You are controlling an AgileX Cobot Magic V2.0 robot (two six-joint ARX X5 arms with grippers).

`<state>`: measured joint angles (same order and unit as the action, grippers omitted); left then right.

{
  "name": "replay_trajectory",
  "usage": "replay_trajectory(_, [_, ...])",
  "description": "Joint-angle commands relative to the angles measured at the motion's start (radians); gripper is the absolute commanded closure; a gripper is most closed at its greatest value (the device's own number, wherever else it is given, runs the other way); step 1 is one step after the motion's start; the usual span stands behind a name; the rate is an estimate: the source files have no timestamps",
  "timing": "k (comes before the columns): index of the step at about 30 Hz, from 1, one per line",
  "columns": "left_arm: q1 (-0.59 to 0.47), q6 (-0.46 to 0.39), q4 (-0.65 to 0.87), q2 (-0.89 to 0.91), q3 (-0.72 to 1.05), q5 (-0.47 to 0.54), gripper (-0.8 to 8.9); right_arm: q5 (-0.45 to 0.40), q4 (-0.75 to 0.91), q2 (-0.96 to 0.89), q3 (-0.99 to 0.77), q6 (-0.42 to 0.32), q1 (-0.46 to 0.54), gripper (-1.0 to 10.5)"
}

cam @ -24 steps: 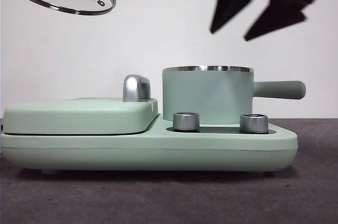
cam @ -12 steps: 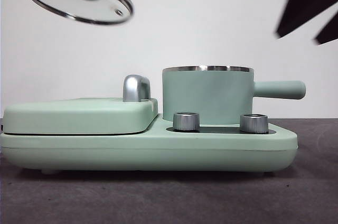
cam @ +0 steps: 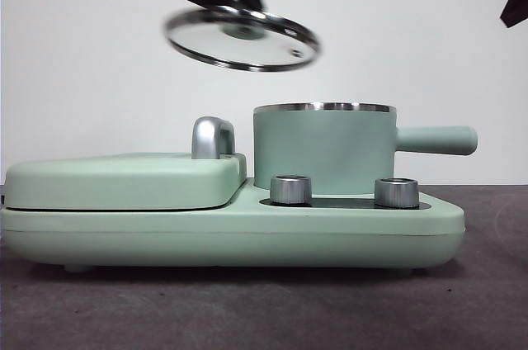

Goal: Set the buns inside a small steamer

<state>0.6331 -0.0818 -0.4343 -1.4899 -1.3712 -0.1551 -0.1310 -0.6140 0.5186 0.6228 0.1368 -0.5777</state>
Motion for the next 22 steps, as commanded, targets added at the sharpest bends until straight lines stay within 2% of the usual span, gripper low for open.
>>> replay_trajectory(1, [0.042,0.025,0.14,-0.045,-0.019,-0.002,8.03,-0.002,0.006,0.001,0.003,0.014,-0.009,5.6])
replay_trajectory(11, [0.099,0.023,0.362,-0.164,-0.019,0.03,8.03,0.0,0.005,0.002,0.003,0.014,-0.009,5.6])
replay_trajectory(22, [0.097,0.022,0.42,-0.238,-0.019,0.036,8.03,-0.001,-0.001,0.002,0.003,0.038,-0.009,5.6])
